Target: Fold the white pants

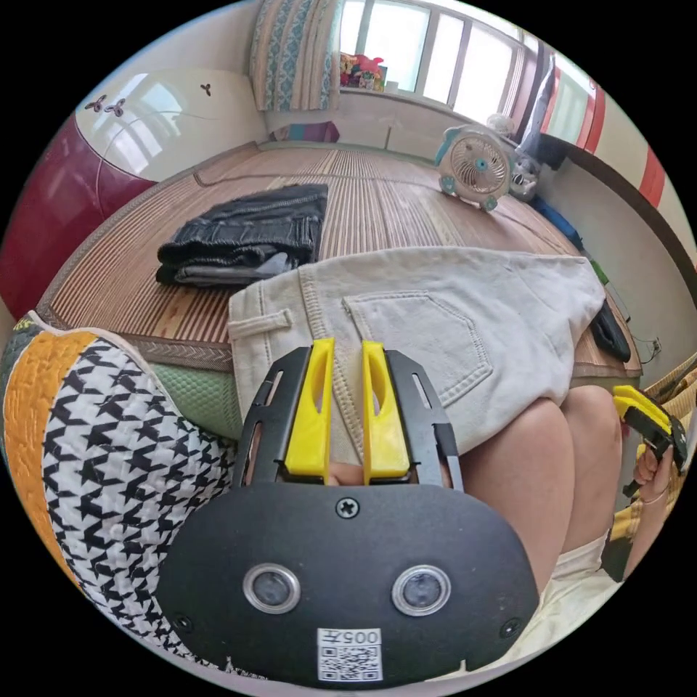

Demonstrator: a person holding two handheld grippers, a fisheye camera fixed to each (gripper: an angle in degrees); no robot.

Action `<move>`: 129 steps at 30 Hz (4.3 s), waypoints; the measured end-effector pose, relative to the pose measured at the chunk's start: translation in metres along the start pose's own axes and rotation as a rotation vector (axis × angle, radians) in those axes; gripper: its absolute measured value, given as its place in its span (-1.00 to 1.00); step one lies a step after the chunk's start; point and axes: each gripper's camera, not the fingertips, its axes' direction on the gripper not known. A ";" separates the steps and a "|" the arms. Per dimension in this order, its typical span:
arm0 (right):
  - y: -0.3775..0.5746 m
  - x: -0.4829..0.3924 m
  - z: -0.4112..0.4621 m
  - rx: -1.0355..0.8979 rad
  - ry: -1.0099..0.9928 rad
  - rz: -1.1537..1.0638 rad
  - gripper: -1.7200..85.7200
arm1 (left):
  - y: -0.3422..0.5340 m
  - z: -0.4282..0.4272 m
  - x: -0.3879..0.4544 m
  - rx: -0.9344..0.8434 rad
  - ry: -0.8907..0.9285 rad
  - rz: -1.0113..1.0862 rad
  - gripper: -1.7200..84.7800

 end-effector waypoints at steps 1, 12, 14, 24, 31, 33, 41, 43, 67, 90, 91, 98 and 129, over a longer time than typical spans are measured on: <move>-0.005 0.003 -0.001 0.012 0.009 0.004 -0.76 | 0.000 0.010 0.000 -0.020 -0.012 -0.004 -0.79; -0.158 0.055 0.100 0.029 0.112 0.054 -0.76 | -0.008 0.012 -0.015 -0.051 0.000 0.007 -0.80; -0.180 0.066 0.126 0.016 0.086 0.107 -0.75 | -0.005 0.010 -0.019 -0.031 0.005 -0.014 -0.80; -0.224 0.083 0.216 -0.080 0.157 0.075 -0.72 | -0.008 0.003 -0.036 -0.011 -0.017 -0.019 -0.80; -0.219 0.085 0.211 -0.080 0.155 0.058 -0.71 | -0.011 -0.007 -0.064 -0.016 0.012 -0.060 -0.80; -0.210 0.080 0.204 -0.105 0.190 0.043 -0.71 | -0.008 -0.013 -0.076 -0.001 0.053 -0.084 -0.81; -0.125 0.091 0.135 -0.074 0.117 0.054 -0.72 | 0.058 -0.090 -0.137 0.116 0.138 -0.251 -0.74; -0.111 0.093 0.102 0.017 0.079 0.094 -0.72 | 0.089 -0.101 -0.152 0.155 0.216 -0.318 -0.69; 0.062 0.048 -0.044 0.181 -0.065 0.240 -0.74 | 0.182 -0.066 -0.260 0.311 0.781 -0.867 -0.72; 0.056 0.021 -0.064 0.222 0.042 0.221 -0.78 | -0.036 -0.300 -0.251 0.639 0.373 -0.416 -0.77; 0.055 0.020 -0.062 0.218 0.039 0.219 -0.78 | -0.037 -0.298 -0.259 0.618 0.291 -0.445 -0.77; 0.045 0.013 -0.040 0.162 0.026 0.218 -0.77 | 0.005 -0.229 -0.259 0.296 -0.210 -0.727 -0.73; -0.127 0.233 0.094 -0.020 0.125 0.571 -0.73 | -0.054 0.061 0.078 -0.025 0.122 0.087 -0.81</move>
